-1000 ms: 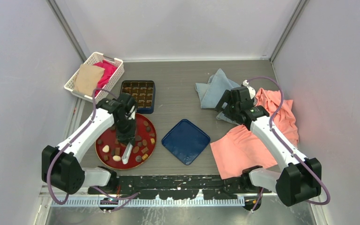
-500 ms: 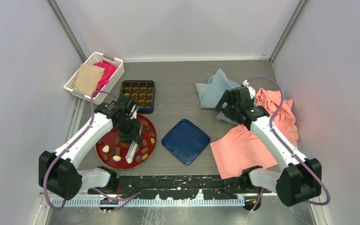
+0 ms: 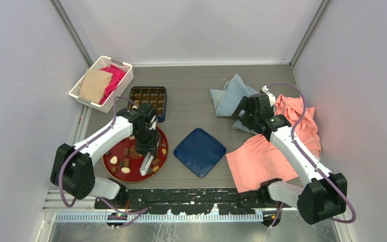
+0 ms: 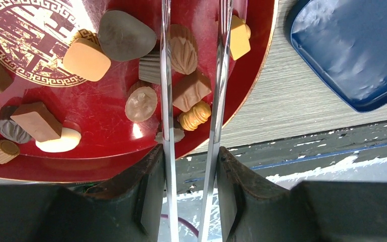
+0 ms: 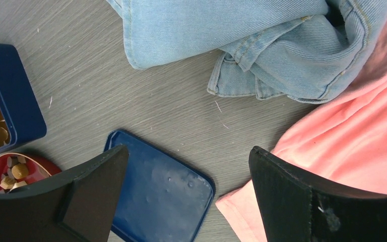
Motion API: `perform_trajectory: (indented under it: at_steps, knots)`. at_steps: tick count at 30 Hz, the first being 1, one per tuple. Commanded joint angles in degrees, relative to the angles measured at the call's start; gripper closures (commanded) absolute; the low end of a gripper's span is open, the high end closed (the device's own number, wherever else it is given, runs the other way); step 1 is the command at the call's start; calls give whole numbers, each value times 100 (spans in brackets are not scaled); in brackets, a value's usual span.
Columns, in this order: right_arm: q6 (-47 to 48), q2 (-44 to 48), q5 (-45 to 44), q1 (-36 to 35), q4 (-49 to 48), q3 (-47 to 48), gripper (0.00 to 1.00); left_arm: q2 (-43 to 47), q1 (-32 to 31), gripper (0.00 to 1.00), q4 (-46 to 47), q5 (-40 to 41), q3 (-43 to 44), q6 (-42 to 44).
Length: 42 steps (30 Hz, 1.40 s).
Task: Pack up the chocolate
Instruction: Pick up the fake chocolate from the plate.
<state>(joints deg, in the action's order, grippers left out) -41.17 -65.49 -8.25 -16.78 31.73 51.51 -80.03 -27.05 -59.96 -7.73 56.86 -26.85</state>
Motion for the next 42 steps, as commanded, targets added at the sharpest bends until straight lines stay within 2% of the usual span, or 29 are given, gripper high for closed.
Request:
perform_trajectory:
  at_steps: [1,12,24,37,42]
  knots:
    - [-84,118,-23,-31,-132,16,5,-22,-52,60,160,76,234,-8]
    - [-92,88,-23,-32,-140,44,5,-151,-113,57,141,265,302,-10]
    - [-76,118,-12,-36,-114,70,5,-435,-342,59,13,668,536,-52]
    - [-66,113,16,-34,-124,87,5,-266,-371,80,-360,1034,891,-25]
    - [-48,118,17,-31,-124,88,5,-74,-365,82,-614,1259,1156,75]
